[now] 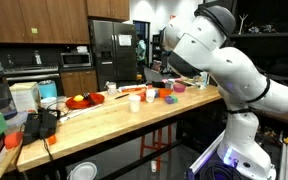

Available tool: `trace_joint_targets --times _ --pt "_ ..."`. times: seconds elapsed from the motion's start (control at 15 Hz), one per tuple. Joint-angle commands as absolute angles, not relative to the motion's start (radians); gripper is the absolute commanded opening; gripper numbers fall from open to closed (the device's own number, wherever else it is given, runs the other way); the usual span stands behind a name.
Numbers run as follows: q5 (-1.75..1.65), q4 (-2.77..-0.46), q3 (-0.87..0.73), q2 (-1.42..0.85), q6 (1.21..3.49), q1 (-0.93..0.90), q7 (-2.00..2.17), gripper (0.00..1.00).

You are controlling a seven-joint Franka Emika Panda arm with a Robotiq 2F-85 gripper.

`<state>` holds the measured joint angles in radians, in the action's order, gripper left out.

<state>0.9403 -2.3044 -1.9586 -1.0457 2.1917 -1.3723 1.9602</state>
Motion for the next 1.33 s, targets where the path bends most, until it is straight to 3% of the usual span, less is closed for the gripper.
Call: trace_joint_targets --times 0.0,0.4,0.87,1.27 --pt "0.969 -2.313 -1.965 -1.026 2.282 -1.425 1.793 0.01" --pt "1.182 -2.38 -1.936 -0.944 2.432 -1.512 1.44 0.01" --pt "1.431 -2.462 -1.852 -0.807 2.305 -1.45 1.28 0.01" --pt "1.452 -2.459 -1.744 -0.694 2.162 -1.303 1.254 0.01"
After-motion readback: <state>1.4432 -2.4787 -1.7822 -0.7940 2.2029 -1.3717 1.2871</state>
